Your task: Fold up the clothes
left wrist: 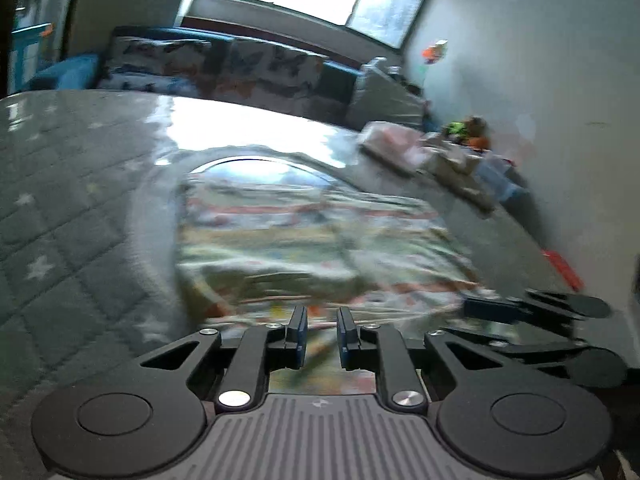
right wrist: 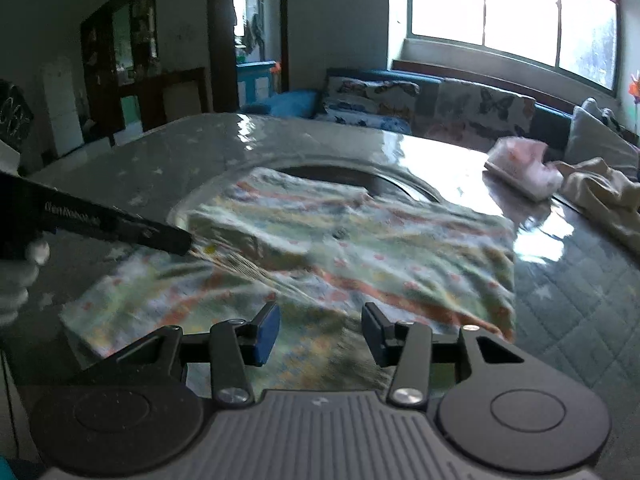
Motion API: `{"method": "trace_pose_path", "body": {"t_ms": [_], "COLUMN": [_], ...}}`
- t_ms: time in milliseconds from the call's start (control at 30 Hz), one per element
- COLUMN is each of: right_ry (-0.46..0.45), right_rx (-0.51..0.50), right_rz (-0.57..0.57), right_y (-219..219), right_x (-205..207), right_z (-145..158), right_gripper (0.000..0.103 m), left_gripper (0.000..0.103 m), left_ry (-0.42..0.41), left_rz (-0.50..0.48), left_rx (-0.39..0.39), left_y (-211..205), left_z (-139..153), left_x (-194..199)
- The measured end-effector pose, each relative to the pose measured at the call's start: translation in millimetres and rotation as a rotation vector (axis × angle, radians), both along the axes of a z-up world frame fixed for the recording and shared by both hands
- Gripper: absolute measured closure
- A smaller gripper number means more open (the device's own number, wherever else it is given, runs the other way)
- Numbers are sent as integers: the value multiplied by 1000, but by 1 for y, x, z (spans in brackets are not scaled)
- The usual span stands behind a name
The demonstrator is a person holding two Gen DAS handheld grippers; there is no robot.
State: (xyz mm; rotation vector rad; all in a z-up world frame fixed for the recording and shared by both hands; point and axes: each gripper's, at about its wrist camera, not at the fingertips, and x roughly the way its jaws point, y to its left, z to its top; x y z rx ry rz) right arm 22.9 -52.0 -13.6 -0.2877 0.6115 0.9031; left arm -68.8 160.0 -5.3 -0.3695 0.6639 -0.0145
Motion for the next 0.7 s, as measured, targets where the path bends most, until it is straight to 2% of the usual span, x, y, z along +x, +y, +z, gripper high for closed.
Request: {"method": "trace_pose_path", "body": {"t_ms": [100, 267, 500, 700], "right_ry": [-8, -17, -45, -57], "right_rx": [3, -20, -72, -63], "right_rz": [36, 45, -67, -8], "right_y": [13, 28, 4, -6], "right_x": [-1, 2, 14, -4], "right_z": [-1, -12, -17, -6], "right_gripper": [57, 57, 58, 57], "left_gripper": [86, 86, 84, 84], "left_ry": [27, 52, 47, 51], "left_rz": [-24, 5, 18, 15], "left_rx": [33, 39, 28, 41], "left_y": [-12, -9, -3, -5], "left_z": [-6, -17, -20, -15], "left_x": [7, 10, 10, 5]}}
